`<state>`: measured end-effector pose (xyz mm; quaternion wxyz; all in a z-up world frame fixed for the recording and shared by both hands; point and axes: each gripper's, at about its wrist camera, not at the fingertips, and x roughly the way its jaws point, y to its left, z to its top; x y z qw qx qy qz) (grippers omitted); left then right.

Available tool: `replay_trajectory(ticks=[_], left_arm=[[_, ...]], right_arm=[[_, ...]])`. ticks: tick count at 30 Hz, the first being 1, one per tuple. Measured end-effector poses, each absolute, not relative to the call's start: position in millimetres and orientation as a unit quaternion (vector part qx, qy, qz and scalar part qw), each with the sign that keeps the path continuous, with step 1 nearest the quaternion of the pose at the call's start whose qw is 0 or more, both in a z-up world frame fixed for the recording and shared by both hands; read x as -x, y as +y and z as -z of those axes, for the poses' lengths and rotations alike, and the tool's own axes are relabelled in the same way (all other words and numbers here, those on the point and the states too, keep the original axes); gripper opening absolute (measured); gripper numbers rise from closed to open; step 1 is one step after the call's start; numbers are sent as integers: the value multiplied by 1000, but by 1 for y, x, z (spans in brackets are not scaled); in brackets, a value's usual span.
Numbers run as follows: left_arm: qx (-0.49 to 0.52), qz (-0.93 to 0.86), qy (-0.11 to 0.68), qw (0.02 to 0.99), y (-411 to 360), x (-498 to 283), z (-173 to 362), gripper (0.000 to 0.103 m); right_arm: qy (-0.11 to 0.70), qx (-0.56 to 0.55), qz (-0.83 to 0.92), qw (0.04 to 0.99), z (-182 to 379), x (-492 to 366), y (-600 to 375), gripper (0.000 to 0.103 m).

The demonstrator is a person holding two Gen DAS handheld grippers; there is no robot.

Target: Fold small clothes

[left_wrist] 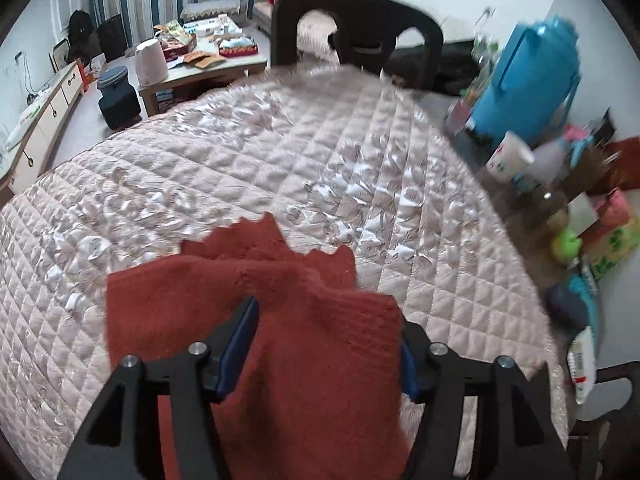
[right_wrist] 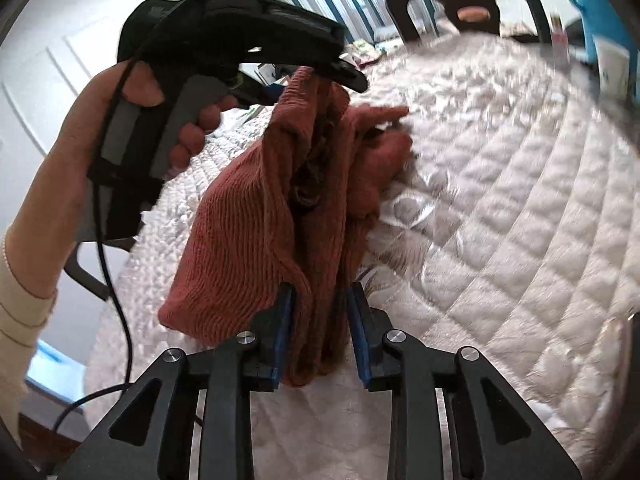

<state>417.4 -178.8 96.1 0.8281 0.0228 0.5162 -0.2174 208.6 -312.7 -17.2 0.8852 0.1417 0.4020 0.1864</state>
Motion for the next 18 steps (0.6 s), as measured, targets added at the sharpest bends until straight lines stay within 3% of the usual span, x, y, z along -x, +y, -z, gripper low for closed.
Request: replay_trajectory(ticks=[2, 7, 18], left_arm=[[-12, 213, 505, 836, -161, -412, -103, 75], [28, 209, 482, 850, -115, -402, -113, 75], [60, 201, 462, 862, -61, -385, -117, 77]], right_arm=[[386, -121, -174, 898, 9, -204, -309, 28], [327, -92, -164, 926, -25, -205, -293, 28], [337, -65, -204, 917, -29, -262, -245, 28]])
